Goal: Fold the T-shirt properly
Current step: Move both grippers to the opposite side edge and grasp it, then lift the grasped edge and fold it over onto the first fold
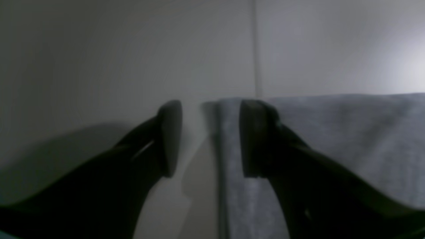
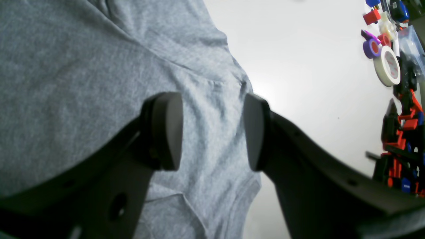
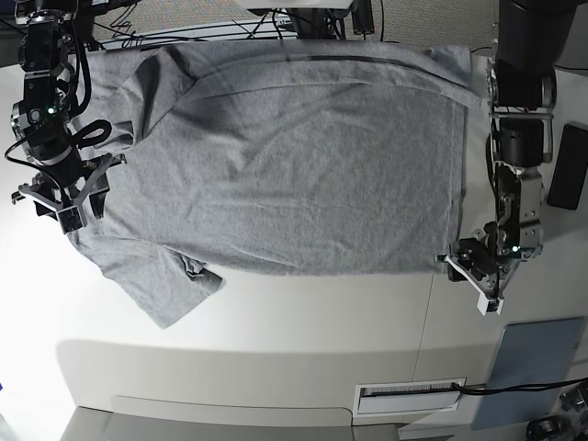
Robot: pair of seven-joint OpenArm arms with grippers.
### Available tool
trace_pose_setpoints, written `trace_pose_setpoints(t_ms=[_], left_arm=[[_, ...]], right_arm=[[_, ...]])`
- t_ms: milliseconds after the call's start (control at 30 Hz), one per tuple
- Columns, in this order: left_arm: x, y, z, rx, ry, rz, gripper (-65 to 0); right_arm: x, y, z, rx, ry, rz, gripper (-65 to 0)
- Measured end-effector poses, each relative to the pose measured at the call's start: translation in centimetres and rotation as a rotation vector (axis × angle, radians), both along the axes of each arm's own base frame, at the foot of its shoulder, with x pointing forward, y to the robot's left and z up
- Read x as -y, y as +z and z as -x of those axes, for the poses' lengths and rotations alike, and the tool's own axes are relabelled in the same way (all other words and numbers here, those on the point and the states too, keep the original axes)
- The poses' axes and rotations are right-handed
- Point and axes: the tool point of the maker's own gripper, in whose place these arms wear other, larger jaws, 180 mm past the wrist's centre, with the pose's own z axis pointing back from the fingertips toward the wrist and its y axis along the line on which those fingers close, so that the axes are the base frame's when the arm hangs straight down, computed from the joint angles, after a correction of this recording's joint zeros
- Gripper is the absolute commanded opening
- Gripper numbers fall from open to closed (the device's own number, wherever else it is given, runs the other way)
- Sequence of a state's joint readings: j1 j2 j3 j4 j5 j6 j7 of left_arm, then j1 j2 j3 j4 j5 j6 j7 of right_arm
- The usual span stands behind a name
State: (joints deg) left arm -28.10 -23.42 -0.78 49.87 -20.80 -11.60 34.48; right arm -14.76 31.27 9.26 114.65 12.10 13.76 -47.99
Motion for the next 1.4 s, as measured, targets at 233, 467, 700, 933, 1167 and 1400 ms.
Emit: trace_pose_setpoints(t_ms=[233, 467, 700, 933, 1167, 1400], left_arm=[[1.4, -2.4, 0.9, -0.034, -0.047, 0.055, -35.5], [3.1, -2.4, 1.4, -0.041, -0.132, 0.137, -35.6], [4.5, -2.6, 1.5, -0.04, -0.144, 0.167, -40.8], [4.5, -2.8, 1.4, -0.02, -0.125, 0.169, -65.0], [4.1, -3.0, 1.4, -0.027, -0.149, 0.107, -65.0], [4.2, -3.0, 1.4, -0.026, -0.151, 0.108, -65.0]], right_arm=[[0.0, 0.0, 0.0, 0.0, 0.0, 0.0, -35.8], [0.1, -0.1, 0.1, -0.006, -0.003, 0.001, -35.8], [-0.3, 0.5, -0.4, 0.032, 0.016, -0.007, -35.8], [-0.5, 1.2, -1.6, 0.093, 0.04, -0.024, -35.8], [3.9, -1.6, -5.8, 0.031, -0.073, -0.058, -35.8], [4.1, -5.6, -11.5, -0.108, -0.08, -0.102, -35.8]])
